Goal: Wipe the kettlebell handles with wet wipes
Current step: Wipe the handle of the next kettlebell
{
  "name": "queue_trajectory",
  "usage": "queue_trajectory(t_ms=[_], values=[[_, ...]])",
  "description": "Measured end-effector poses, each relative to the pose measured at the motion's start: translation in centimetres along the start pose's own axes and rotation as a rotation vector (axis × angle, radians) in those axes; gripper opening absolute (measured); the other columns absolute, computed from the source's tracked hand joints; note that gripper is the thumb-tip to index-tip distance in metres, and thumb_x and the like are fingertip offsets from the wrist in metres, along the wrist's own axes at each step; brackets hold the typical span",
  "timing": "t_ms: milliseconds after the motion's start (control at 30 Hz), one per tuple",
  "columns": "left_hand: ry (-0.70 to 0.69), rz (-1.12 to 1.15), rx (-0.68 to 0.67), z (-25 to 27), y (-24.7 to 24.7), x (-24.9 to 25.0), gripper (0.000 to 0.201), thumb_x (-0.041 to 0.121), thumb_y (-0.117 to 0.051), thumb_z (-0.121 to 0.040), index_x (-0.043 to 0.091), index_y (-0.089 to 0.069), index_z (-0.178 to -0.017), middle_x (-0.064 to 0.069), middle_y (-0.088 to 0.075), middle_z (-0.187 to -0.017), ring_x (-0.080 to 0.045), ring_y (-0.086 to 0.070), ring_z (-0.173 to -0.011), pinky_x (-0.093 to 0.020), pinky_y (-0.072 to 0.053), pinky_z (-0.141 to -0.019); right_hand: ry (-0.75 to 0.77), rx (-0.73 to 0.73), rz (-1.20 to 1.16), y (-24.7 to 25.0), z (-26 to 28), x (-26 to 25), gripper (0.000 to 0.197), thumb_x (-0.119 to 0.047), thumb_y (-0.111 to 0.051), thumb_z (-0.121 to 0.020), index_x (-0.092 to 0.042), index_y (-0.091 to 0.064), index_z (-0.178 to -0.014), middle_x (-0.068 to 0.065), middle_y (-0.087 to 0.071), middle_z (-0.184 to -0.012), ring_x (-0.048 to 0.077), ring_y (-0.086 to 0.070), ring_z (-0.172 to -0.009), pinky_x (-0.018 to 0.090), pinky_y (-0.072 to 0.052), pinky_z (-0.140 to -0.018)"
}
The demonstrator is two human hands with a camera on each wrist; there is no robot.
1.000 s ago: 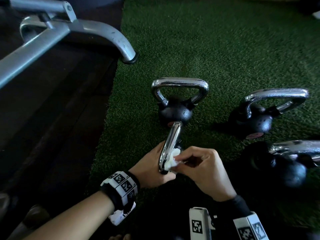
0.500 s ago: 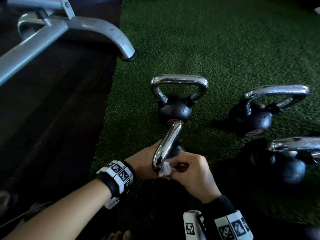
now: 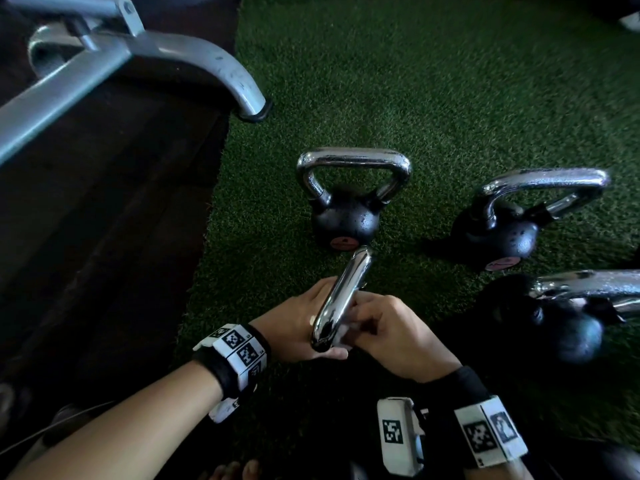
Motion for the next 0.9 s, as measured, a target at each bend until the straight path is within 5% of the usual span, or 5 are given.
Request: queue_trajectory(t_ms=[133,333,533,700,900], values=[[-0.003,0.003,0.011,0.0,0.0,0.2,0.103,0.037,-0.089,-0.077,0.022,-0.026,-0.157,0.011,-0.034,-0.152,0.016,-0.037,-0.117,0.006,-0.032,-0.092,-0.062,0.012,-0.041,0.2,-0.1,0.2,0.013,0.000,-0.079,-0.085,-0.009,-0.078,-0.093,-0.002,-0.076,-0.091,0.003,-0.072,-0.082,0.018,-0.054,-0.073],[-0.022,-0.043,0.013,-0.1,-0.4,-0.2,0.097,0.042,-0.088,-0.076,0.024,-0.034,-0.155,0.016,-0.024,-0.151,0.015,-0.040,-0.113,-0.010,-0.040,-0.096,-0.096,-0.035,-0.258,-0.4,0.5,0.6,0.008,-0.005,-0.075,-0.091,-0.004,-0.079,-0.098,0.008,-0.079,-0.099,0.021,-0.074,-0.092,0.033,-0.058,-0.085],[0.004,0.000,0.034,-0.1,-0.5,-0.5,0.108,0.041,-0.090,-0.074,0.033,-0.019,-0.156,0.013,-0.025,-0.159,-0.005,-0.050,-0.132,-0.023,-0.044,-0.109,-0.269,0.256,-0.959,-0.3,0.5,1.6,0.018,-0.002,-0.069,-0.081,0.006,-0.075,-0.095,0.022,-0.076,-0.088,0.025,-0.076,-0.074,0.031,-0.063,-0.066],[-0.013,-0.021,0.035,0.0,-0.6,-0.4,0.104,0.041,-0.089,-0.075,0.026,-0.027,-0.157,0.016,-0.018,-0.159,-0.007,-0.049,-0.134,-0.025,-0.046,-0.108,-0.260,0.254,-0.821,0.2,0.6,0.8,0.009,0.005,-0.075,-0.076,-0.001,-0.078,-0.082,0.022,-0.077,-0.083,0.024,-0.075,-0.070,0.030,-0.063,-0.065],[-0.026,0.026,0.059,0.0,-0.4,-0.3,0.113,0.041,-0.091,-0.072,0.036,-0.014,-0.155,0.012,-0.029,-0.159,-0.009,-0.051,-0.134,-0.033,-0.048,-0.110,-0.278,0.634,-0.658,2.1,0.1,2.2,0.025,0.017,-0.079,-0.072,-0.007,-0.074,-0.073,0.017,-0.076,-0.075,0.022,-0.073,-0.064,0.029,-0.060,-0.062]])
Point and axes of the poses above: each hand's wrist, its own z-axis away from the middle knuckle, its own y-axis out of the back of the hand, x = y × z, the point moved 6 cm from there along -z, towards the middle knuckle
